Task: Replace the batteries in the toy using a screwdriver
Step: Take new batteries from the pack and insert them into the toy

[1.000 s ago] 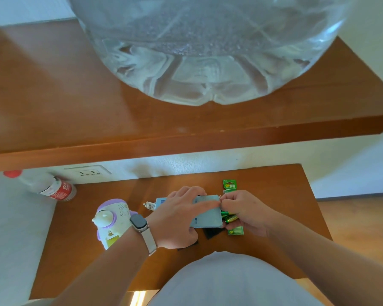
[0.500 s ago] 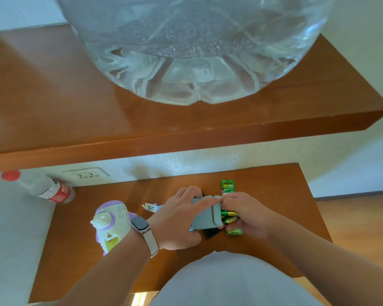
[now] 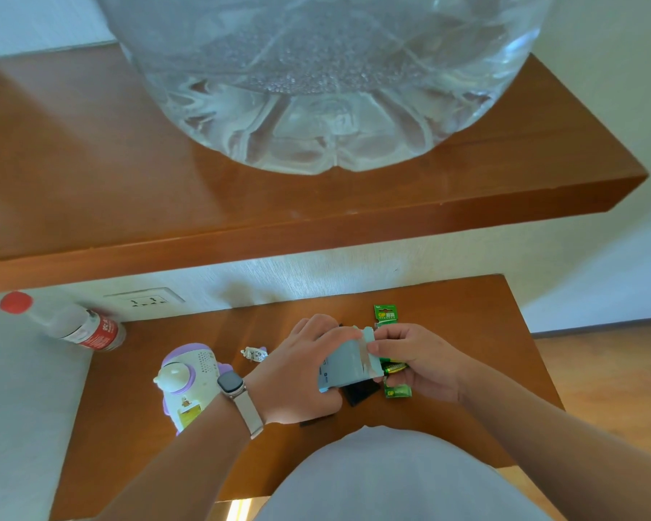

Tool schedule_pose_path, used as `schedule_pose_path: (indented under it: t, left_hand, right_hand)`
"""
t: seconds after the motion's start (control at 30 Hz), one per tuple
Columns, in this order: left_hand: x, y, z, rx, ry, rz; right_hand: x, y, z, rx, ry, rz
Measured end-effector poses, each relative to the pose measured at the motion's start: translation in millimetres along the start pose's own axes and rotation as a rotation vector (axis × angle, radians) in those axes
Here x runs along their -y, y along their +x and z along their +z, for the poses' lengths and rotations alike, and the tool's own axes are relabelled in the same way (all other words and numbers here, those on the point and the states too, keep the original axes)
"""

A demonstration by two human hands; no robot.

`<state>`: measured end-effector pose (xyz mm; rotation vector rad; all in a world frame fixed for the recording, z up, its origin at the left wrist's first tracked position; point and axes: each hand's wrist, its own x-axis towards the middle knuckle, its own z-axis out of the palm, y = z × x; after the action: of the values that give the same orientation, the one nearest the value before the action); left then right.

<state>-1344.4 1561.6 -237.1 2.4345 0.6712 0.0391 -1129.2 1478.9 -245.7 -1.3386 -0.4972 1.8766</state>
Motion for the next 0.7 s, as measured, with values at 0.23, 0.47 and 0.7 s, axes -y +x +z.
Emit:
schedule_pose_path:
  t: [0.23,0.47,0.7]
  left_hand:
    - [-4,-3,-2,0.051,-0.093,-0.037]
    - [0,-5,-3,0.012,-0.073,-0.065]
    - [5,-6,-1,-0.006,0.004,-0.118]
  right_hand:
    - [-9,-3,2,0.08,0.171,0.024]
    - [-10,0,3,0.009,0.2,0.068]
    - [-2,-10,-6,-0.093,0.194,0.013]
